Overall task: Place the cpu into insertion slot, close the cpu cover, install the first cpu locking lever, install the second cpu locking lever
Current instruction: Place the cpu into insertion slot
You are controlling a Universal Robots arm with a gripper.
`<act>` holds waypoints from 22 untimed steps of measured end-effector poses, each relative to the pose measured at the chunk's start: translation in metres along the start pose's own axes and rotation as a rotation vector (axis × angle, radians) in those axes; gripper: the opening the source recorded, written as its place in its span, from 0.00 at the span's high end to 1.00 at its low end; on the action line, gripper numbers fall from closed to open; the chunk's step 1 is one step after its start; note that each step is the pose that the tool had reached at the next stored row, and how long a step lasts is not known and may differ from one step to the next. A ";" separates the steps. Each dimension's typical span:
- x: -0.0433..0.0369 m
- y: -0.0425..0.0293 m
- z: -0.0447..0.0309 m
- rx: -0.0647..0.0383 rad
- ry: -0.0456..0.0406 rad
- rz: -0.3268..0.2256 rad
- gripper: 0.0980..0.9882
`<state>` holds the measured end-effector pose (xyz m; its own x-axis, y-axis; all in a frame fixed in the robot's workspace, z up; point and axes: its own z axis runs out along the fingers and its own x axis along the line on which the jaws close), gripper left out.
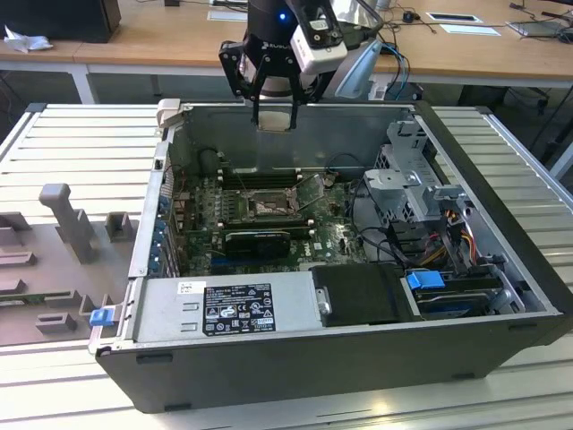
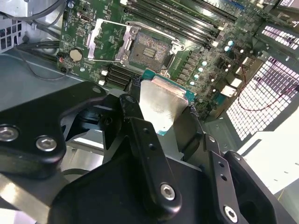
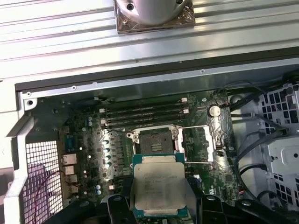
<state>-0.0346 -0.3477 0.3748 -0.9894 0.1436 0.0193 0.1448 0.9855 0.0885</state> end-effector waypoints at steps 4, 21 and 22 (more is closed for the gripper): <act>0.0000 0.0000 0.0002 0.000 -0.0020 0.023 0.52; 0.0000 -0.0001 0.0010 -0.002 -0.0101 0.113 0.52; 0.0000 -0.0001 0.0011 -0.002 -0.0107 0.120 0.52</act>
<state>-0.0346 -0.3477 0.3737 -0.9650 0.2615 0.0192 0.2621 0.9610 0.0886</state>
